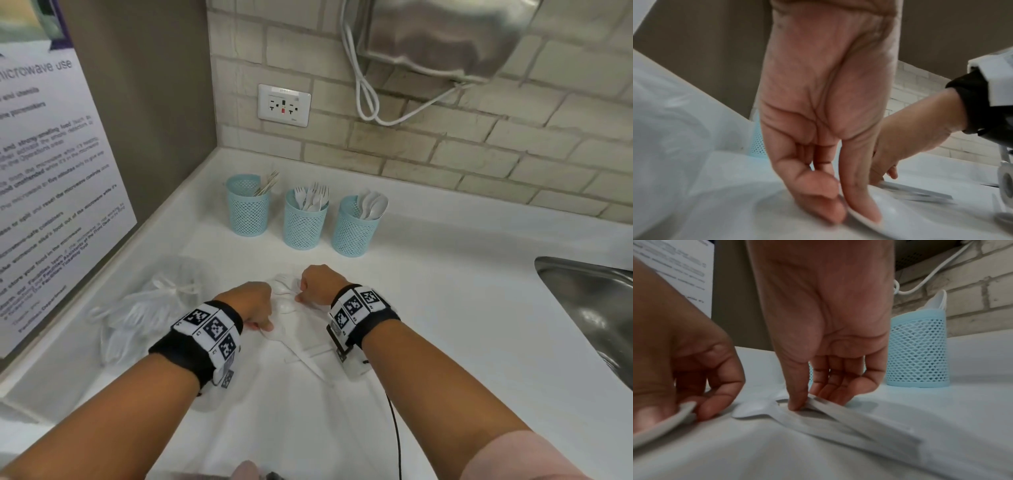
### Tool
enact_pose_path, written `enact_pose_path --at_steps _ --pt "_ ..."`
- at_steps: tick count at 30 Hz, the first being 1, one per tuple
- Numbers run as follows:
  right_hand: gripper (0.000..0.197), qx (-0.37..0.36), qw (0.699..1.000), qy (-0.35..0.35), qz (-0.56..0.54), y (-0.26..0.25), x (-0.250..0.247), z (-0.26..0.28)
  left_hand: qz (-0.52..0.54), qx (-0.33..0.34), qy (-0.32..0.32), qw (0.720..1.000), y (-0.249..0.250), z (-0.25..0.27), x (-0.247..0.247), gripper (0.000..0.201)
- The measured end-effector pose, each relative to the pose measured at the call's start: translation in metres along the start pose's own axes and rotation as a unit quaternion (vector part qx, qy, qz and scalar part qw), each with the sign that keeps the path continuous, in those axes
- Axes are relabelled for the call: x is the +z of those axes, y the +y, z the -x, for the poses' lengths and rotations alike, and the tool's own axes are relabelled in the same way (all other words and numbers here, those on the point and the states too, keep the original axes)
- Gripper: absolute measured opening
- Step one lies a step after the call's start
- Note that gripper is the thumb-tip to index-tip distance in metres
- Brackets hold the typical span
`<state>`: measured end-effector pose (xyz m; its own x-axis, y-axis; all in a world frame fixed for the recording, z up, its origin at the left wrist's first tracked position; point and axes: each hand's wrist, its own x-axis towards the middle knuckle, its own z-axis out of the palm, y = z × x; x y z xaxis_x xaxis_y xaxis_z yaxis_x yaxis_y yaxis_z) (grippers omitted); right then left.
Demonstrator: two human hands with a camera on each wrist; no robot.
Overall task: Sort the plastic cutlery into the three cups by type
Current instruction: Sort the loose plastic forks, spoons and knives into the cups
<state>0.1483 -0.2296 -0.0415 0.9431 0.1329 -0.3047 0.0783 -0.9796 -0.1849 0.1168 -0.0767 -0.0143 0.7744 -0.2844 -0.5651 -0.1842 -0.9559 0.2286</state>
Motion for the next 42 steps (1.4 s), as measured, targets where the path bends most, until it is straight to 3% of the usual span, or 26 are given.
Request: enact_pose_path --at_steps 3,6,7,10,14,16,19,21,23,25,27,29,30,35,38,42 --pt "0.038 0.001 1.000 -0.018 -0.017 0.002 -0.003 0.002 -0.004 0.009 0.023 1.000 -0.005 0.001 -0.003 0.033" --pt "0.038 0.005 0.999 -0.023 -0.027 0.008 -0.004 0.007 0.163 0.007 0.042 0.986 -0.013 -0.001 -0.001 0.013" --pt "0.039 0.010 0.999 -0.023 -0.028 0.010 -0.006 0.009 0.237 0.002 0.050 0.970 -0.015 -0.001 -0.001 0.003" --pt "0.040 0.020 0.998 -0.010 -0.051 0.015 -0.011 0.013 0.448 -0.004 0.020 0.894 -0.019 -0.002 -0.001 0.012" --pt "0.033 0.036 0.989 0.008 -0.143 0.024 -0.020 0.020 0.596 0.010 -0.013 0.803 -0.019 -0.006 -0.005 0.007" --pt "0.024 0.041 0.972 -0.005 -0.229 0.028 -0.023 0.023 0.628 0.008 0.002 0.778 -0.015 -0.008 -0.008 0.007" --pt "0.014 0.055 0.964 0.005 -0.261 0.030 -0.027 0.029 0.641 0.010 0.037 0.766 -0.003 -0.008 -0.009 0.006" --pt "0.019 0.052 0.971 0.005 -0.233 0.033 -0.032 0.037 0.639 0.010 0.050 0.767 0.006 -0.007 -0.007 0.007" --pt "0.027 0.049 0.977 -0.032 -0.203 0.038 -0.035 0.044 0.611 0.013 0.056 0.790 0.016 -0.007 -0.002 0.016" --pt "0.036 0.064 0.979 -0.083 -0.176 0.042 -0.030 0.048 0.532 0.040 0.066 0.843 0.027 -0.007 0.004 0.018" --pt "0.048 0.070 0.986 -0.094 -0.122 0.045 -0.017 0.048 0.387 0.107 0.056 0.914 0.037 -0.002 0.010 0.021" --pt "0.033 0.063 0.991 -0.075 -0.091 0.047 -0.008 0.047 0.191 0.158 0.025 0.968 0.048 0.005 0.017 0.033" --pt "0.025 0.065 0.991 -0.066 -0.092 0.047 -0.007 0.047 0.126 0.159 0.014 0.979 0.052 0.007 0.024 0.040" --pt "0.024 0.074 0.993 -0.049 -0.076 0.047 -0.012 0.043 0.082 0.174 0.035 0.981 0.064 0.001 0.045 0.049" --pt "0.019 0.077 0.995 -0.037 -0.057 0.054 -0.009 0.038 0.063 0.145 0.060 0.986 0.063 0.004 0.039 0.037" --pt "0.021 0.092 0.992 -0.021 -0.085 0.063 -0.011 0.039 0.055 0.073 0.062 0.994 0.044 0.000 0.028 0.041"
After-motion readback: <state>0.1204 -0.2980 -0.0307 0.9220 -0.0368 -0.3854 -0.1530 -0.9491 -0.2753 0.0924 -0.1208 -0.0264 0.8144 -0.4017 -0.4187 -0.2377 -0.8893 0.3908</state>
